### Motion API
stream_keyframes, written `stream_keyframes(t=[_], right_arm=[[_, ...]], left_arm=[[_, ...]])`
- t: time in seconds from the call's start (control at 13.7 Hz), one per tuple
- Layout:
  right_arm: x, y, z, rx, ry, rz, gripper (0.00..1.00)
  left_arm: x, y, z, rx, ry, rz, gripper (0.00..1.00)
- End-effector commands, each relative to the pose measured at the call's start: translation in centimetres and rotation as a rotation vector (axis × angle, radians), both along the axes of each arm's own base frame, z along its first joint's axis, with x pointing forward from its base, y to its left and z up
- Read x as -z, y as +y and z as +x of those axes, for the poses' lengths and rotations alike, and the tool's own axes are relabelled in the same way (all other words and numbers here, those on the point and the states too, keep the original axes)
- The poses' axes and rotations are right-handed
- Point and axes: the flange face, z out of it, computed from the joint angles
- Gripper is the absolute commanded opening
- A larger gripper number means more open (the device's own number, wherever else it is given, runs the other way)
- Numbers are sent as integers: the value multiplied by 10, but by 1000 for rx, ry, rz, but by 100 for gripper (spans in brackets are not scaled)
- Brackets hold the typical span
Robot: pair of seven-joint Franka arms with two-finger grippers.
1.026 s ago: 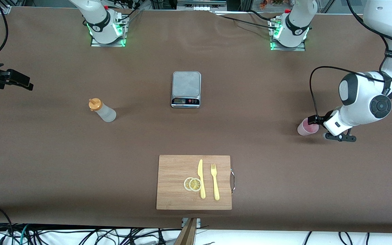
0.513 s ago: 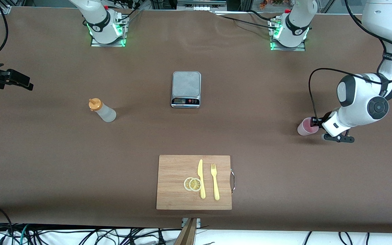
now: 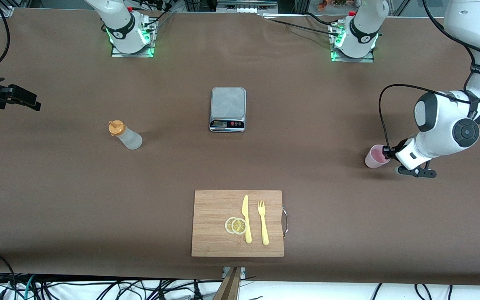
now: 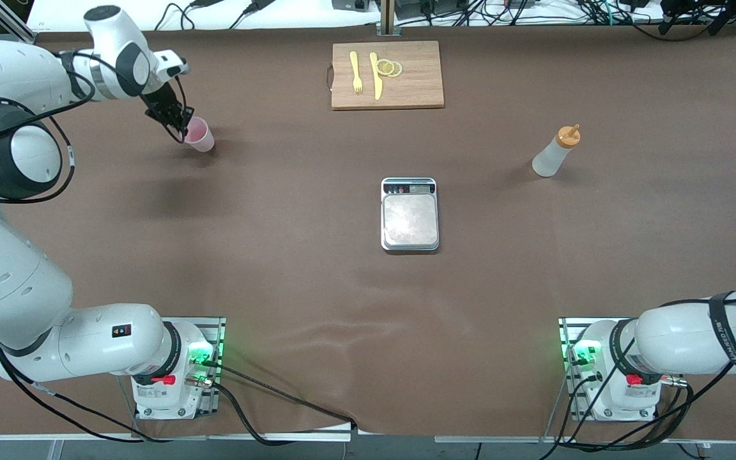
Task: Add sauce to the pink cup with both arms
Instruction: 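Lift the pink cup with the left gripper and carry it toward the scale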
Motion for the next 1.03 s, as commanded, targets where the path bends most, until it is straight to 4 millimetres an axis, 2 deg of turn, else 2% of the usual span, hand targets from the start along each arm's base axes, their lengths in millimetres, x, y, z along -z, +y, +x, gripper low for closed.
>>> stream_keyframes(t=[0.0, 0.07, 0.22, 0.44, 0.59, 0.73, 0.81, 0.95], right_arm=[[-4, -2, -2, -16, -3, 0, 100], [-4, -2, -2, -14, -3, 0, 100], [-4, -2, -2, -16, -3, 0, 100], [-4, -3, -2, -14, -4, 0, 100], [-4, -3, -2, -14, -3, 0, 100], [-4, -3, -2, -14, -3, 0, 100], [-4, -3, -2, -14, -3, 0, 100], [-4, -3, -2, -13, -4, 0, 100]], left_arm=[[-50, -79, 8, 10, 12, -20, 0], [-61, -118, 7, 9, 27, -28, 0], [-71, -196, -12, -28, 70, -8, 0], [-79, -308, -53, -27, 97, -40, 0], [-79, -376, -88, -48, 127, -52, 0], [-75, -429, -113, -95, 153, -62, 0], [-74, -450, -123, -94, 154, -63, 0], [-68, -479, -140, -98, 159, -62, 0]])
